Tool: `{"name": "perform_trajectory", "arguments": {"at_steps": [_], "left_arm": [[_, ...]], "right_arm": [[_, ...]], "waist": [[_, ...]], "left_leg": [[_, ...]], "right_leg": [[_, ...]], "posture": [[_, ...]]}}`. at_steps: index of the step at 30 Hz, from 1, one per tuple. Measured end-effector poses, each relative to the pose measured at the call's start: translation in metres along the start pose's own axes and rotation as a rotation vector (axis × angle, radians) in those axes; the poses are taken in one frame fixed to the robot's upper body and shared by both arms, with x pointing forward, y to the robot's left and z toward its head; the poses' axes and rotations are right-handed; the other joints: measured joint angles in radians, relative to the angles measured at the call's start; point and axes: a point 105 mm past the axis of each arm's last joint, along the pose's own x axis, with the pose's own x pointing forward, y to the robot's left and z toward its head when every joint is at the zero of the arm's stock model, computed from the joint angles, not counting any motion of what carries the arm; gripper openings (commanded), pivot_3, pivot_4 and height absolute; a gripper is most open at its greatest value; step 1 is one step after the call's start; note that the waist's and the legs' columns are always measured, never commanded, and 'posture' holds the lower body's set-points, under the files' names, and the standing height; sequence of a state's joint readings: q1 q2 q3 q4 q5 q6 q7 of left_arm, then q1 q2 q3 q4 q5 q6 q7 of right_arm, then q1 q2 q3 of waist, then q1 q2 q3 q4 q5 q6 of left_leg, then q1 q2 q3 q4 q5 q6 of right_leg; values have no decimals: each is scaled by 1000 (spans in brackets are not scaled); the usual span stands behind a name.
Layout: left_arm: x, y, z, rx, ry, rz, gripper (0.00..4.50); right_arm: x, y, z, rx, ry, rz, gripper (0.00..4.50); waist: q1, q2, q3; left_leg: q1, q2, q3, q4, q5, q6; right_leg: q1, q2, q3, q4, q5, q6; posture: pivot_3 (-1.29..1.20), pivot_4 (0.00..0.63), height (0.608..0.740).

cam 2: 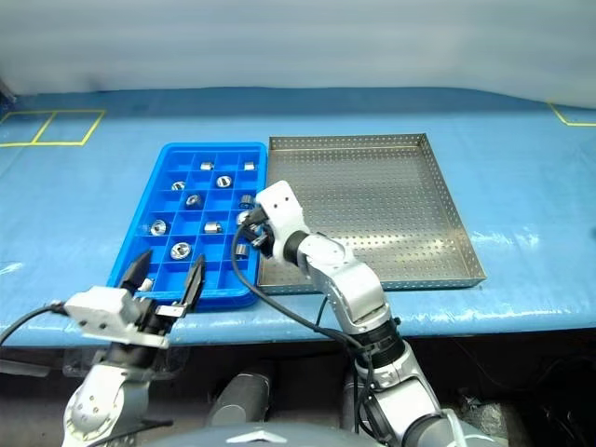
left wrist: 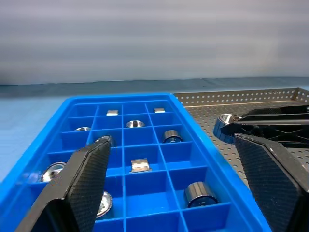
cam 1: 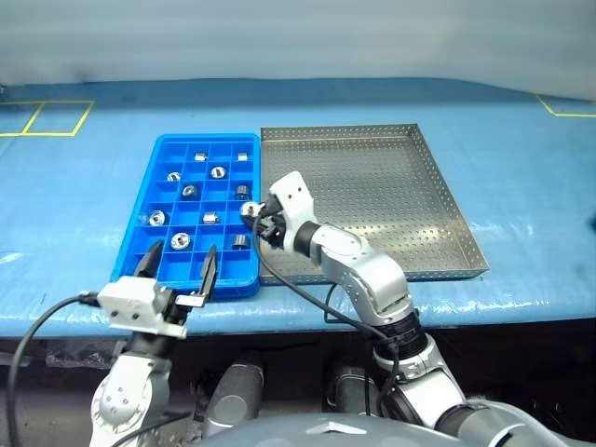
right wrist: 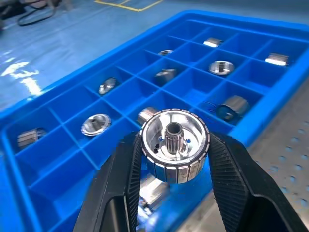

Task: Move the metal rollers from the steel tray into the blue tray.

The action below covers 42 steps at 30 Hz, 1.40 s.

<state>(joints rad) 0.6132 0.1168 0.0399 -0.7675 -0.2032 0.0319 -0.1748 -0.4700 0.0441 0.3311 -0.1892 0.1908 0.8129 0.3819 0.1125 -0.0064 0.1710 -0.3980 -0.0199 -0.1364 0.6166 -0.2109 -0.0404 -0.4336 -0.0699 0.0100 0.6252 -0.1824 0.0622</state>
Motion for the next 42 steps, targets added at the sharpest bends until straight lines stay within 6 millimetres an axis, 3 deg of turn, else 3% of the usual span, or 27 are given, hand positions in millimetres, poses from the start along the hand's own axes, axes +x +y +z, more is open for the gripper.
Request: {"name": "perform_trajectory", "arguments": {"at_steps": [7,14,22,23,29,34,39,42], "left_arm": [[-8,5,3,-13,-4,37,4500],[-10,-3,-1,-45,8,18,4500],[-3,-10,4,-49,-23,-36,4500],[-2,-11,5,-50,-25,-43,4500],[10,-16,6,-50,-41,-105,4500],[25,-18,6,-34,-51,-131,4500],[45,-19,2,-31,-33,-146,4500],[56,-21,-1,-10,-23,-155,4500]], "right_arm": [[9,18,-9,-9,39,108,1686],[11,36,-38,3,136,192,1686],[5,25,-41,14,147,146,4343],[5,25,-41,22,147,142,4489],[-1,9,-33,62,105,65,4489],[-13,-20,-9,60,-26,-74,4489],[-28,-39,4,30,-95,-181,4489],[-42,-52,-1,20,-103,-266,4489]], "waist": [[68,-1,0],[113,-1,0],[146,-1,0],[148,-1,0],[151,-1,0],[137,-1,0],[98,-1,-1],[60,-1,-1]], "left_leg": [[-7,0,1,0,0,0],[-11,0,1,2,0,0],[-11,0,2,5,-1,-2],[-11,0,2,5,-1,-2],[-11,0,2,5,-1,-2],[-11,1,3,6,-1,-2],[-11,1,3,6,0,-3],[-11,1,3,7,0,-3]], "right_leg": [[-7,0,0,0,0,0],[-11,0,0,1,0,0],[-11,1,0,2,0,1],[-11,1,0,2,0,1],[-11,1,0,2,1,1],[-11,2,0,2,1,2],[-9,3,0,2,2,2],[-9,3,1,2,2,2]], "posture": [[497,150,740],[478,150,740],[435,150,740],[425,150,740],[357,150,740],[291,150,740],[193,150,740],[147,150,740]]}}
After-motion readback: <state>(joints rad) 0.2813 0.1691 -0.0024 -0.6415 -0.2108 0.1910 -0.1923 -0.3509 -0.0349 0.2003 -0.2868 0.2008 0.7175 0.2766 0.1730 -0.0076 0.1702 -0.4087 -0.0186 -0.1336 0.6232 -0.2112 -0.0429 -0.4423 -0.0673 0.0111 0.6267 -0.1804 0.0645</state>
